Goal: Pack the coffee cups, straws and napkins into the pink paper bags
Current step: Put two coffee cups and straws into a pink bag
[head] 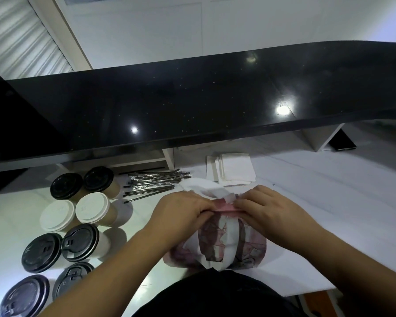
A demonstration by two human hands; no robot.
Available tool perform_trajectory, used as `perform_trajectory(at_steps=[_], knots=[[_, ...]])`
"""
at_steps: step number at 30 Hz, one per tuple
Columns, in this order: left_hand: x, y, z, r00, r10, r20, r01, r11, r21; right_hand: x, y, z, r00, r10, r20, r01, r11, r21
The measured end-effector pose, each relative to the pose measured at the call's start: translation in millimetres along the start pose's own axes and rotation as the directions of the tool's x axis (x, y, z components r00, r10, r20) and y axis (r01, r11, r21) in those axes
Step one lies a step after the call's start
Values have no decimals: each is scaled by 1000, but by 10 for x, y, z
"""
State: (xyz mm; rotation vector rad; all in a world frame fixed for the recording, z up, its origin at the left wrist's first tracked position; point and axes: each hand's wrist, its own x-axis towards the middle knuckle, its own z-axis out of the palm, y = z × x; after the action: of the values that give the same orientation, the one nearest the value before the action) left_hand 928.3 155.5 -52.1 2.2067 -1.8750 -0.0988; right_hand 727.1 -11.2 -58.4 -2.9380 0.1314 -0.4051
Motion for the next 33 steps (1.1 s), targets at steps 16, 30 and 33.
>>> perform_trajectory(at_steps=[16, 30, 33], knots=[[-192, -223, -183, 997, -73, -32, 71, 996, -57, -51, 56, -113, 986, 147, 82, -156, 981, 118], [-589, -691, -171, 977, -211, 22, 210, 950, -232, -234, 208, -120, 967, 248, 54, -251, 965, 74], [-570, -660, -170, 973, -231, 6, 225, 940, -256, -248, 197, -101, 960, 277, 53, -280, 958, 58]])
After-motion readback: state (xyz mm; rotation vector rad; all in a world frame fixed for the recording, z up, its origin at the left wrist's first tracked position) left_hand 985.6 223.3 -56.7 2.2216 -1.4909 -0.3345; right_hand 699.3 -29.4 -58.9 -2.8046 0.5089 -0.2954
